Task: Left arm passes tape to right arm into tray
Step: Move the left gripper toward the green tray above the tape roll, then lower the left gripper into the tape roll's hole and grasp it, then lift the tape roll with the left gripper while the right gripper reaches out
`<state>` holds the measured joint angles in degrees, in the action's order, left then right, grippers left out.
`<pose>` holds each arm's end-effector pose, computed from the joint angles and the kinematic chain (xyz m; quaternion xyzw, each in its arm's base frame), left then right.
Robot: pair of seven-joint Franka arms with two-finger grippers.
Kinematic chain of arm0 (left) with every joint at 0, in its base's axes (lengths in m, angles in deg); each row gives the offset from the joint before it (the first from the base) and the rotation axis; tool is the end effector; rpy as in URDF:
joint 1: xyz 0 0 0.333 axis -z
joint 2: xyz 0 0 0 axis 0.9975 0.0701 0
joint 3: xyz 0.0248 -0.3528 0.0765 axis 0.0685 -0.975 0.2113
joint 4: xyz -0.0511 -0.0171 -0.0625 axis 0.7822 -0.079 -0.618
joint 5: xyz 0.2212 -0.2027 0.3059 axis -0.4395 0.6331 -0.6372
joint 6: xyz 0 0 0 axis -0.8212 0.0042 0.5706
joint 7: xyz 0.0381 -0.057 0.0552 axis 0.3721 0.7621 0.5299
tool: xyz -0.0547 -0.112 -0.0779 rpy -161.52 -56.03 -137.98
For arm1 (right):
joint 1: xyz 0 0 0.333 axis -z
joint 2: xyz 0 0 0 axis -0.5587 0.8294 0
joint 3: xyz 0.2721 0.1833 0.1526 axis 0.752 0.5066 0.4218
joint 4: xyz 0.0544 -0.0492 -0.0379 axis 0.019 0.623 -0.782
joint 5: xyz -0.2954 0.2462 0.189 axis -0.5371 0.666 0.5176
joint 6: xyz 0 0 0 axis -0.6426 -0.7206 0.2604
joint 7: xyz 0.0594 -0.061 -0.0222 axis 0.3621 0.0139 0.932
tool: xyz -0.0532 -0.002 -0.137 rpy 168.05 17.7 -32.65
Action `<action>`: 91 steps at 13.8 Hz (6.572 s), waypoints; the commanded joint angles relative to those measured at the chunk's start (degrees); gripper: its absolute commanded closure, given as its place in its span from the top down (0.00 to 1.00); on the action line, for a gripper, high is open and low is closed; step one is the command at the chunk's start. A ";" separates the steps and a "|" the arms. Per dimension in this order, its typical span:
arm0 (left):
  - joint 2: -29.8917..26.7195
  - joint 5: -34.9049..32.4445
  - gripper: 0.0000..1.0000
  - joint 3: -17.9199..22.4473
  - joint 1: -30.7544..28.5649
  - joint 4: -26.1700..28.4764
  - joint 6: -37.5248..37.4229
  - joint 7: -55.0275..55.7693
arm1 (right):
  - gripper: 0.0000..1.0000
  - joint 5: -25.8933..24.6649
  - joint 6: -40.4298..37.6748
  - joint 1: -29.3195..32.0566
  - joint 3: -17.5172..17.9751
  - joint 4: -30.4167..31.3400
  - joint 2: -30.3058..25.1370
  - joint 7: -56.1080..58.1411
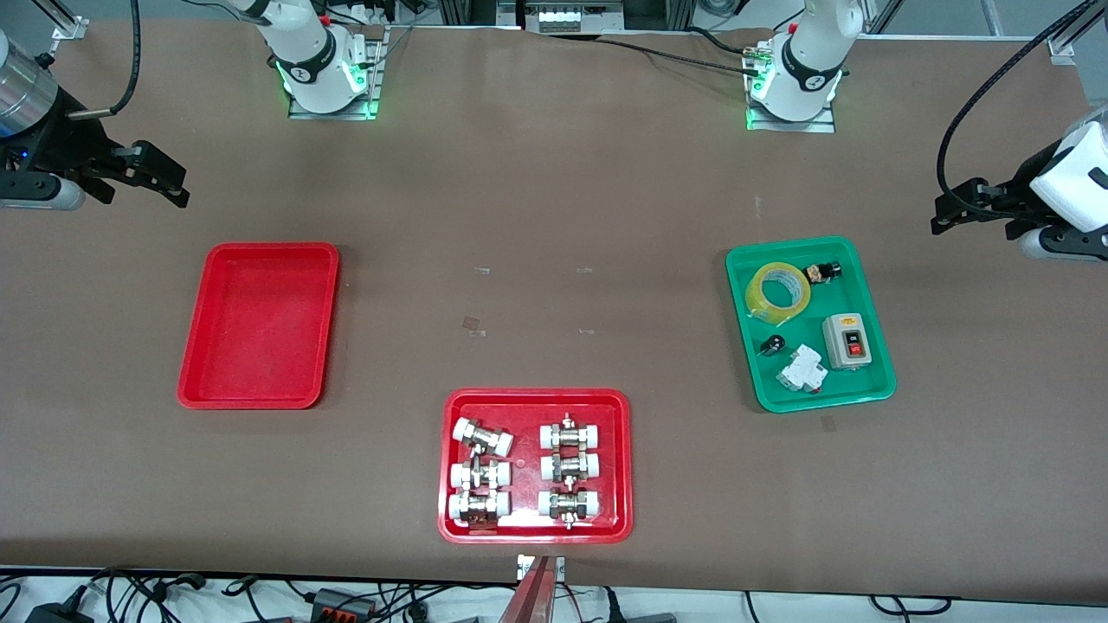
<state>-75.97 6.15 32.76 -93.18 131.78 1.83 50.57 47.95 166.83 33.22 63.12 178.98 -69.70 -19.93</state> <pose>0.5967 0.0071 0.5840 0.9989 -0.0262 -0.0371 0.0086 0.5664 0.0427 0.6148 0.9997 -0.0235 0.0096 0.0049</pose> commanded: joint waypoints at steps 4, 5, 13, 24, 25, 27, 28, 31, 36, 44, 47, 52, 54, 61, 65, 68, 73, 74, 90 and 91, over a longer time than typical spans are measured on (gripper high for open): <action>0.11 -0.78 1.00 -0.39 -0.18 -0.07 0.56 0.34 | 1.00 0.13 -0.43 0.48 0.25 0.10 -0.63 -2.10; 0.19 -0.69 1.00 -0.13 -0.27 -0.07 0.48 0.78 | 1.00 0.13 -0.51 0.48 0.25 0.10 -0.62 -1.22; 5.10 -0.08 1.00 0.31 -1.06 -3.12 0.91 0.34 | 1.00 0.22 -0.43 0.31 0.25 0.54 -0.80 -1.03; 12.40 -0.69 1.00 0.31 -1.59 -6.75 0.74 -0.27 | 1.00 0.22 -0.52 0.40 0.25 0.72 -0.80 -1.12; 13.11 -0.69 1.00 0.22 -1.15 -6.75 0.91 0.25 | 1.00 0.22 -0.52 0.31 0.25 0.72 -0.80 -1.12; 16.17 -0.69 1.00 0.13 -1.06 -6.31 1.44 0.52 | 1.00 0.22 -0.52 0.31 0.25 0.72 -0.80 -1.12; 19.41 -0.69 1.00 0.05 -1.15 -6.05 4.14 0.61 | 1.00 0.22 -0.52 0.39 0.25 0.72 -0.80 -1.12; 23.31 -0.69 1.00 -0.48 -0.89 -1.84 10.21 1.92 | 1.00 0.22 -0.52 0.40 0.25 0.72 -0.80 -1.12; 21.73 -0.52 1.00 -1.88 1.31 12.91 18.74 10.87 | 1.00 0.22 -0.52 0.40 0.25 0.72 -0.80 -1.12; 21.28 -0.61 1.00 -3.38 1.49 20.58 23.50 15.37 | 1.00 0.30 -0.52 0.40 0.25 0.80 -0.80 -1.12; 22.08 -0.61 1.00 -3.38 1.57 21.99 24.29 17.65 | 1.00 0.30 -0.52 0.39 0.25 0.80 -0.80 -1.12; 24.19 -0.61 1.00 -3.38 1.49 22.35 25.26 19.49 | 1.00 0.30 -0.52 0.40 0.25 0.80 -0.89 -1.12; 24.54 -0.69 1.00 -3.38 1.58 23.22 26.22 19.86 | 1.00 0.30 -0.52 0.40 0.25 0.80 -0.89 -1.12; 24.63 -0.69 0.17 -3.47 2.54 23.32 25.96 25.57 | 1.00 0.30 -0.87 0.40 0.25 0.80 -0.98 -1.12; 24.36 -0.87 0.01 -3.38 2.89 21.74 23.43 24.43 | 1.00 0.30 -0.87 0.40 0.25 0.80 -1.06 -1.12; 22.44 -1.83 0.01 -3.38 2.89 16.30 15.45 23.90 | 1.00 0.30 -0.87 0.40 0.25 0.80 -1.06 -1.12; 18.04 -2.45 0.01 -7.85 3.60 -1.78 -12.12 26.62 | 1.00 0.30 -0.87 0.40 0.16 0.80 -1.06 -1.47; 18.12 -1.93 0.01 -10.13 3.60 -6.17 -17.14 27.49 | 1.00 0.30 -0.95 0.40 0.25 0.72 -1.06 -1.99; 39.12 3.62 0.01 -16.39 32.77 -20.28 38.50 75.10 | 1.00 15.58 -6.14 3.82 -0.63 1.07 4.38 5.63; 39.56 3.44 0.01 -16.30 33.30 -20.11 40.88 76.44 | 1.00 17.51 -6.05 4.17 -0.63 1.07 5.26 7.65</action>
<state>-37.92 9.00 15.64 -61.89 113.88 39.47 122.89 61.82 161.33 36.12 62.35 179.98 -65.58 -15.84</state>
